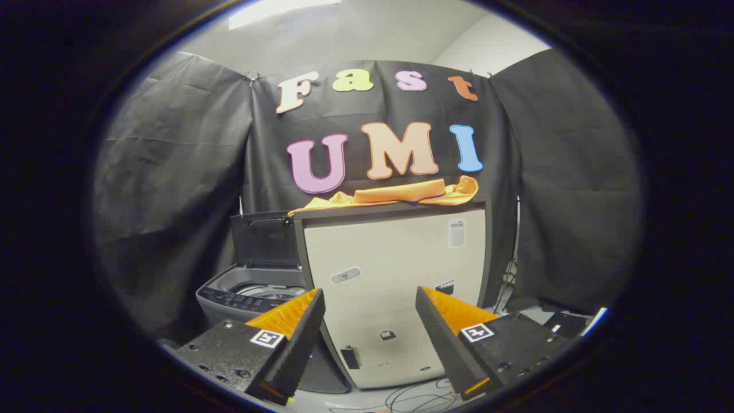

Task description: Put the clothes into the washing machine and then close the washing machine lid.

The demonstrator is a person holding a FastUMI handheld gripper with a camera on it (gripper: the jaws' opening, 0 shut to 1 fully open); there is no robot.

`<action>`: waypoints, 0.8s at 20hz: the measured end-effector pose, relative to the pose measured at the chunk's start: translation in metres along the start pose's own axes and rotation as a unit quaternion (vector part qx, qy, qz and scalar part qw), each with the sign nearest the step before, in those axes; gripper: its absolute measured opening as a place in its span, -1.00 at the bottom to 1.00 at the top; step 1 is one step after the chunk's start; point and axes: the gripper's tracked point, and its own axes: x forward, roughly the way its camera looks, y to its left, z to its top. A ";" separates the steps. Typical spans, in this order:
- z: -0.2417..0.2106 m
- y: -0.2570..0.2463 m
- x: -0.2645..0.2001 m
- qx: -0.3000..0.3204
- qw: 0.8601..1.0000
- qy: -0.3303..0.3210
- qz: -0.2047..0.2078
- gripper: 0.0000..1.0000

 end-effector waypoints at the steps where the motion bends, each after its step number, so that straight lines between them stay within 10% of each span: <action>1: -0.001 -0.001 0.000 0.000 1.000 0.001 -0.001 0.92; 16: -0.005 -0.015 0.002 0.009 1.000 -0.011 -0.009 0.92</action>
